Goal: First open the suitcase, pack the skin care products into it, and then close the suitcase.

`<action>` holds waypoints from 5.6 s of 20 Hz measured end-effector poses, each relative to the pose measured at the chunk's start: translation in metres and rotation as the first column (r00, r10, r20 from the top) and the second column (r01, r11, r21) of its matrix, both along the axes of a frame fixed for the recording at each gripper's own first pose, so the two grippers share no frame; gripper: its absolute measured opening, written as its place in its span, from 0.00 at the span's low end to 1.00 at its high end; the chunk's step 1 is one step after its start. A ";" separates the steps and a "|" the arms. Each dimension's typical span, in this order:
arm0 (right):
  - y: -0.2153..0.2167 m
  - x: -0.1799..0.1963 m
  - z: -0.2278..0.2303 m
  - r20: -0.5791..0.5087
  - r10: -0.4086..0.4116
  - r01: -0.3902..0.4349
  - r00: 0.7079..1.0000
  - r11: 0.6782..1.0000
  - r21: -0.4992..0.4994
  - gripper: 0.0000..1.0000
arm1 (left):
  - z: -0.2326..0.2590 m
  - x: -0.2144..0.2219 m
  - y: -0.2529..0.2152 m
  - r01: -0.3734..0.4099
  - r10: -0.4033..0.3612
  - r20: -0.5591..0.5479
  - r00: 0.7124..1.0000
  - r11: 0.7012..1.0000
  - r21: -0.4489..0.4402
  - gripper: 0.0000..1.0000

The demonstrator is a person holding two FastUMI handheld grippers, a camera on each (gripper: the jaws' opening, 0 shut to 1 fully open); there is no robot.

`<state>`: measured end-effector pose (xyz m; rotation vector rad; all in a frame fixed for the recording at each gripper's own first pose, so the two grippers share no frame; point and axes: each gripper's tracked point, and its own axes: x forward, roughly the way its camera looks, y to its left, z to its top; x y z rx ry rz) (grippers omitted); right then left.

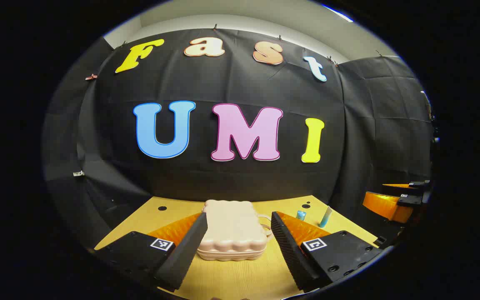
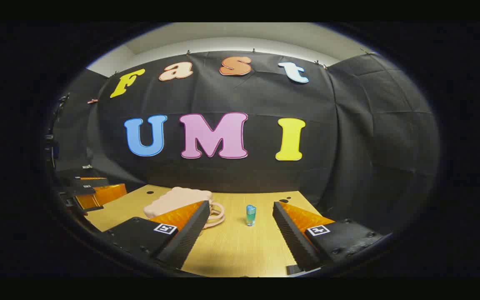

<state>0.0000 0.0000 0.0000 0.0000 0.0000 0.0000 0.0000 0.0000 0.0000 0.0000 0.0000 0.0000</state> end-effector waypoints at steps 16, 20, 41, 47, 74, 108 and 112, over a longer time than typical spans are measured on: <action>-0.012 0.005 -0.010 -0.024 -0.040 0.041 0.999 0.999 0.023 0.97 | -0.014 0.012 0.001 0.003 -0.001 -0.043 0.999 0.999 0.034 0.97; -0.014 0.009 -0.012 -0.031 -0.042 0.042 0.999 0.999 0.020 0.97 | -0.014 0.017 0.000 -0.003 0.004 -0.049 0.999 1.000 0.028 0.96; -0.084 0.125 -0.038 -0.065 -0.049 0.047 0.997 0.999 -0.027 0.97 | -0.116 0.261 -0.148 0.169 -0.197 -0.402 0.894 0.980 -0.104 0.96; -0.113 0.130 -0.085 -0.205 -0.076 0.076 0.976 0.997 -0.011 0.97 | -0.169 0.308 -0.162 0.143 -0.187 -0.513 0.838 0.982 -0.124 0.96; -0.105 0.172 -0.085 -0.194 -0.031 0.042 0.981 0.998 0.051 0.96 | -0.052 0.296 -0.064 0.025 -0.010 -0.596 0.803 1.000 0.017 0.11; -0.061 0.185 -0.127 -0.299 -0.190 0.203 0.935 0.979 0.014 0.97 | -0.237 0.286 0.466 -0.382 0.416 -0.590 0.692 0.904 0.190 0.13; -0.068 0.188 -0.125 -0.303 -0.190 0.208 0.934 0.978 0.026 0.96 | -0.188 0.271 0.464 -0.429 0.489 -0.467 0.737 0.872 0.236 0.55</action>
